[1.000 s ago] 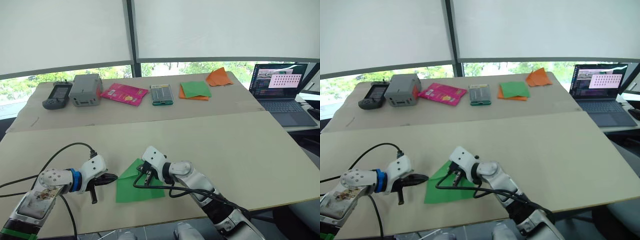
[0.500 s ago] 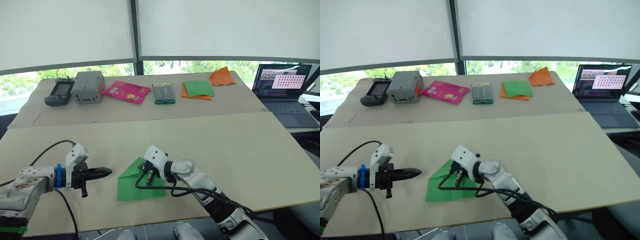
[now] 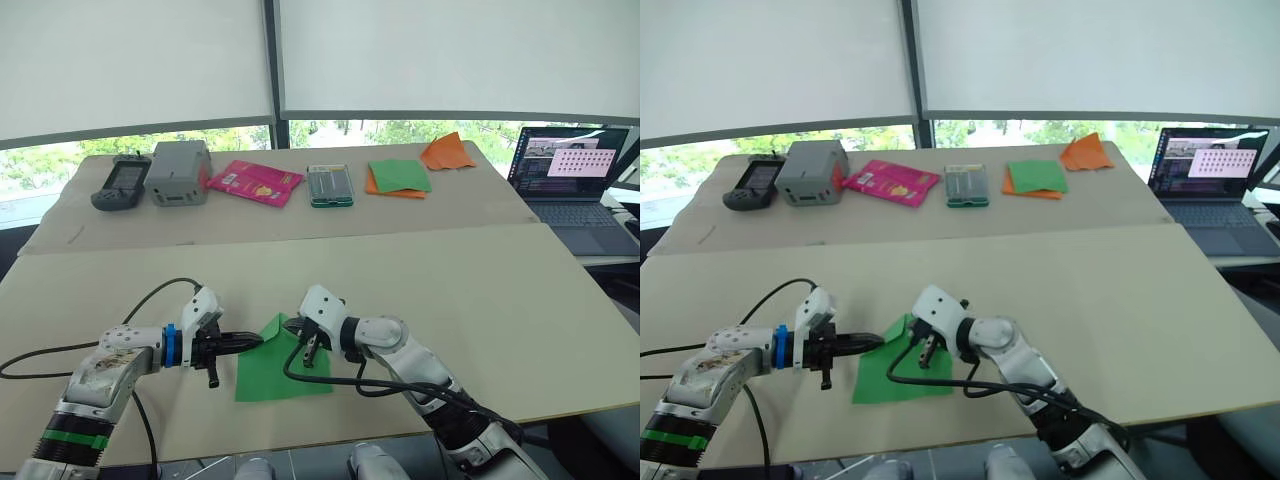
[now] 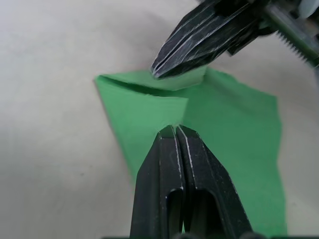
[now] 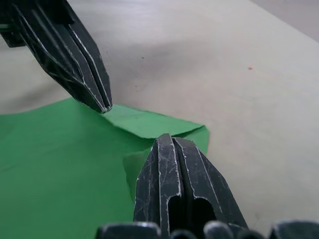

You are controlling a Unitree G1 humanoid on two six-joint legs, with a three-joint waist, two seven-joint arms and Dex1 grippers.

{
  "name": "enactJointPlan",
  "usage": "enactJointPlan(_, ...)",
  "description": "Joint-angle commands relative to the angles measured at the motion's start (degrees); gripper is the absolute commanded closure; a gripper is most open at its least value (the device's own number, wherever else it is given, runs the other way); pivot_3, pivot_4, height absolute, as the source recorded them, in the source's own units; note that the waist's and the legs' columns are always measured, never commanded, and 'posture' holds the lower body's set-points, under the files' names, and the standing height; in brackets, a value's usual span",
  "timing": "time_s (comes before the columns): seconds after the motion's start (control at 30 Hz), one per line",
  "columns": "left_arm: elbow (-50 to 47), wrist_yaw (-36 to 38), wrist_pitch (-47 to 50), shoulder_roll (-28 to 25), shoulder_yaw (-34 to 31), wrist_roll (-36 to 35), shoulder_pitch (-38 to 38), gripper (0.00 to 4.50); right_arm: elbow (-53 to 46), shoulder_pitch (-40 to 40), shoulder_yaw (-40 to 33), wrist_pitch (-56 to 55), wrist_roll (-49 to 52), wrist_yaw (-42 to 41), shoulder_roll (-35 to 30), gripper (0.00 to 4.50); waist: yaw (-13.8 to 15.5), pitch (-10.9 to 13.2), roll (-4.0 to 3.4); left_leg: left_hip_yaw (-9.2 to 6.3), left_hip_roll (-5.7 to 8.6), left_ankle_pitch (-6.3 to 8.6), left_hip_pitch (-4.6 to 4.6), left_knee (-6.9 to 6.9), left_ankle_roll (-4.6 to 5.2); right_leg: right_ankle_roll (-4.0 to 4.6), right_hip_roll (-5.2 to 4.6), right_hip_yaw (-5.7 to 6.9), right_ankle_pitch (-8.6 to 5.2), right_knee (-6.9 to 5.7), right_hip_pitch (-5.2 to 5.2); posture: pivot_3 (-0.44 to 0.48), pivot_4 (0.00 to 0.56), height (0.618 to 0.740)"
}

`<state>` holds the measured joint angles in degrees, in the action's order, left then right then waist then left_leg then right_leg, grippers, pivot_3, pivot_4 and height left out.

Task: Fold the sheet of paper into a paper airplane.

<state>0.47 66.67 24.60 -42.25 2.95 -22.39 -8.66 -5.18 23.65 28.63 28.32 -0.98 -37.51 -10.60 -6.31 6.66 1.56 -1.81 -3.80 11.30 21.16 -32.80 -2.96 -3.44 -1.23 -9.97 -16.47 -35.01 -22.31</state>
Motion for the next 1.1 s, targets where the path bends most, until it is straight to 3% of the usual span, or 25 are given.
enactJointPlan(0.03,1.5,0.9,-5.1,0.6,3.7,4.1,0.1,4.43,-2.3,-0.1,-0.4,0.4,0.3,-0.1,-0.1,4.50,0.1,0.0,0.00,0.00,0.00,0.00,0.00,0.00,0.00,0.00,0.00,0.00,0.00,-0.01,0.00,0.000,0.150,0.740)
enactJointPlan(0.27,6.1,-0.6,-8.7,2.9,6.3,7.8,-1.2,4.43,-10.7,-3.2,-4.0,2.5,2.8,-1.4,-4.1,4.50,1.4,-0.1,-0.06,0.01,0.04,0.00,0.00,-0.11,0.00,0.00,-0.02,0.00,0.00,0.02,0.08,0.000,0.150,0.740)
enactJointPlan(0.53,5.7,-1.1,-9.3,3.2,7.7,8.8,-0.6,4.43,-20.1,-12.8,-12.3,6.3,6.1,-3.9,-16.5,4.50,2.4,-0.3,-0.08,0.01,0.06,0.01,-0.02,-0.14,-0.03,0.00,-0.04,-0.01,-0.01,0.05,0.07,0.000,0.150,0.740)
enactJointPlan(0.7,5.0,-1.3,-8.8,3.3,7.7,8.7,-0.5,4.43,-19.6,-15.1,-8.3,6.0,3.0,-4.8,-20.9,4.50,2.3,-0.2,-0.04,0.01,0.06,0.02,-0.03,-0.15,-0.04,0.00,-0.04,-0.01,-0.01,0.06,0.05,0.000,0.150,0.740)
enactJointPlan(1.1,4.0,-1.8,-7.9,3.0,7.2,8.5,0.1,4.43,-20.5,-15.4,-2.5,6.2,5.2,-9.9,-21.3,4.50,2.4,-0.4,0.13,0.01,0.05,0.03,-0.05,-0.14,-0.05,0.00,-0.04,-0.01,-0.01,0.07,0.06,0.000,0.150,0.740)
